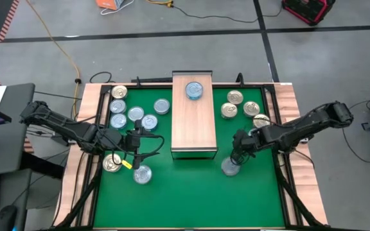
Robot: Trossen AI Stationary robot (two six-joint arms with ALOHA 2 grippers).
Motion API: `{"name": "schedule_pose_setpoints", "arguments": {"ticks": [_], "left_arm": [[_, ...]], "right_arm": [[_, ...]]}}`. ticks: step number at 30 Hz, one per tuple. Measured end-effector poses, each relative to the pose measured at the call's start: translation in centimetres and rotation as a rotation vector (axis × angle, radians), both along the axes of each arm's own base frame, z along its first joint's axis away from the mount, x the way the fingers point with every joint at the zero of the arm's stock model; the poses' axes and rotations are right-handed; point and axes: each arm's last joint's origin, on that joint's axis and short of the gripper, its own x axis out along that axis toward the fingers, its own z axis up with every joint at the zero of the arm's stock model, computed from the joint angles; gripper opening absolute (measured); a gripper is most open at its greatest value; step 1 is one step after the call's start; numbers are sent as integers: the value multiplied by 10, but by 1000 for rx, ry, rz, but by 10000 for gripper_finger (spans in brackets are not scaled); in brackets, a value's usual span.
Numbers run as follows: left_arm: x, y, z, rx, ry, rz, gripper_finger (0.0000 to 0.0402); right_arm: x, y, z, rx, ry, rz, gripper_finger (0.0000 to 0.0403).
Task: Stack canned seafood by type on shelf
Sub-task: Stack the red tuna can on top of the light blue tuna can on the shelf
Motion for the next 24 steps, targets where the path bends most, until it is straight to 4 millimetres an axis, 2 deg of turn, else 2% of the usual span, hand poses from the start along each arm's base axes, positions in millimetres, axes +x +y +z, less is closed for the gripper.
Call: {"name": "schedule_pose_setpoints", "arguments": {"ticks": [4,11,24], "left_arm": [[0,0,0,1,2,-1,288],[0,0,-1,-3,7,1,288],[0,0,-1,-8,6,2,288]], "right_arm": [[3,19,15,22,-63,72,33],[-4,45,5,44,-10,61,32],[1,43,5,51,-40,50,54]]}}
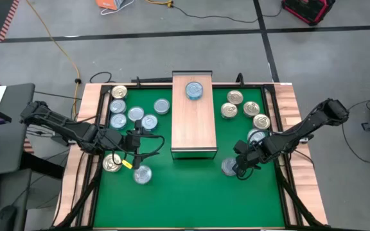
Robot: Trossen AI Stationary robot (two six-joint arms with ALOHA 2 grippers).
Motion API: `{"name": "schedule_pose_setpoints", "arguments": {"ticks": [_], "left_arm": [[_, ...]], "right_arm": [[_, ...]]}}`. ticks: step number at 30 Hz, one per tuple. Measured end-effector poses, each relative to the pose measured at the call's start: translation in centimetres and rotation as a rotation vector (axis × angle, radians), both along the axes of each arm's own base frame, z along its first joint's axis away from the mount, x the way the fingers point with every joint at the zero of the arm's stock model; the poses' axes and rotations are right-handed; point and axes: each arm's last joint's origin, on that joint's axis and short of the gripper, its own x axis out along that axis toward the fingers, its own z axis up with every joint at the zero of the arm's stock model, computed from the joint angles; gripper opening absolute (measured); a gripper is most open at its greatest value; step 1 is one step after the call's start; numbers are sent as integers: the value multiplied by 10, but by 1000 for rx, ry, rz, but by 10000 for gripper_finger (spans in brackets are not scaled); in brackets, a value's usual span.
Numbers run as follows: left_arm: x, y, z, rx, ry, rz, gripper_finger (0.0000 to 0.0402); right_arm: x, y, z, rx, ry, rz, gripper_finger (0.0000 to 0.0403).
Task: Stack canned seafood by type on shelf
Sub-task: Stack the red tuna can on top of the light blue tuna can on the shelf
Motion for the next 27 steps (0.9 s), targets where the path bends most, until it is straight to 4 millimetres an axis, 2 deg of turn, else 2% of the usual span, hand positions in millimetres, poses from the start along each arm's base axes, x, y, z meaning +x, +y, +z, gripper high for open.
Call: {"name": "schedule_pose_setpoints", "arguments": {"ticks": [10,18,22,27], "left_arm": [[0,0,0,2,0,-1,288],[0,0,0,2,1,0,288],[0,0,0,3,1,0,288],[0,0,0,3,1,0,288]], "right_arm": [[-6,-12,-25,16,6,-55,53],[-14,-20,-39,30,64,-109,17],[-15,-19,-35,39,50,-101,22],[-6,-8,-13,42,-46,-41,40]]}}
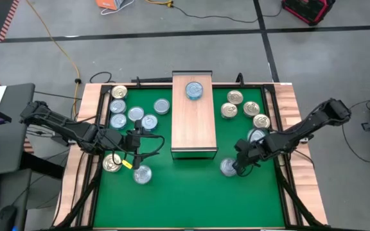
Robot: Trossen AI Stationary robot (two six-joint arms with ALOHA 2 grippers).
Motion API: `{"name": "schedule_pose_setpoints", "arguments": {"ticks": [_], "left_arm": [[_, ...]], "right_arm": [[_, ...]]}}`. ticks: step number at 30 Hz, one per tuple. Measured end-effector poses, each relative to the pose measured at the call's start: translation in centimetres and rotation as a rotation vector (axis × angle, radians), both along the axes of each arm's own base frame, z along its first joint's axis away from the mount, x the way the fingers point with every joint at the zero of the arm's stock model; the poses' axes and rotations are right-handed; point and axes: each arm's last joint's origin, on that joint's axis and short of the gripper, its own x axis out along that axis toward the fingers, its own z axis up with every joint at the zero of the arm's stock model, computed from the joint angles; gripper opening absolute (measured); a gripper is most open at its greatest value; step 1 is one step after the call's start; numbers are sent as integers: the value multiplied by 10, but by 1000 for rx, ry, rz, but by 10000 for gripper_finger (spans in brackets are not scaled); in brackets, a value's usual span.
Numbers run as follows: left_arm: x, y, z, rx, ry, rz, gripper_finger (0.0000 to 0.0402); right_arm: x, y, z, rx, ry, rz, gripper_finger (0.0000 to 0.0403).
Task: Stack canned seafood by type on shelf
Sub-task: Stack the red tuna can on top of the light blue tuna can on the shelf
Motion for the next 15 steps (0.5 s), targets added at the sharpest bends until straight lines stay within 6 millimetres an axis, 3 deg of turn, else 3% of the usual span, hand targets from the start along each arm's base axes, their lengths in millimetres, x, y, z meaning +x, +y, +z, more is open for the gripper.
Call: {"name": "schedule_pose_setpoints", "arguments": {"ticks": [9,15], "left_arm": [[0,0,0,5,-1,4,288],[0,0,0,4,-1,3,288]], "right_arm": [[8,19,27,-104,-68,35,22],[14,24,18,-112,-42,41,25]]}}
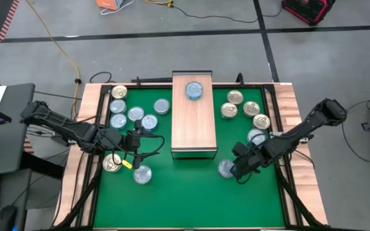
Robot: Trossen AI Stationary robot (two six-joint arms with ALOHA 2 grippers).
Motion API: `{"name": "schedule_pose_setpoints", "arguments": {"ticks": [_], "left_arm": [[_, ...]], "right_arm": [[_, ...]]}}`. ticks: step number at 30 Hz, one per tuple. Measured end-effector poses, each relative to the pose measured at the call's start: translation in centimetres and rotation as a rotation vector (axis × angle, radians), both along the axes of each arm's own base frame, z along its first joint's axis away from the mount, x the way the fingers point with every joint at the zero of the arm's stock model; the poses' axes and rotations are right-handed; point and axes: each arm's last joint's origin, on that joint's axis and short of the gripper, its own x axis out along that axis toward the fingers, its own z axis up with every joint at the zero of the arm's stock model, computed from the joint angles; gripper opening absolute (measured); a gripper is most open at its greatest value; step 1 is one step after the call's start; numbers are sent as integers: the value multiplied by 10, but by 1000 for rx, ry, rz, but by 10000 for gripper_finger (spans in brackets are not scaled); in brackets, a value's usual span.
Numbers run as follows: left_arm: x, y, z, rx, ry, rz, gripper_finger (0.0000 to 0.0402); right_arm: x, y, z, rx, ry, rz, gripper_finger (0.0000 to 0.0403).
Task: Stack canned seafood by type on shelf
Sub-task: Stack the red tuna can on top of the light blue tuna can on the shelf
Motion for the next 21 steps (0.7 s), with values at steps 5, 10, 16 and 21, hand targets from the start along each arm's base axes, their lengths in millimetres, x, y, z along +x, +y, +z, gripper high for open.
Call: {"name": "schedule_pose_setpoints", "arguments": {"ticks": [5,10,16,21], "left_arm": [[0,0,0,-1,0,0,288],[0,0,0,-3,1,0,288],[0,0,-1,1,5,-1,288],[0,0,-1,-1,5,0,288]], "right_arm": [[6,2,-16,-33,73,-5,27],[8,1,-21,-56,93,-1,51],[7,1,-21,-63,102,6,67],[6,-3,-25,-50,111,-24,29]]}}
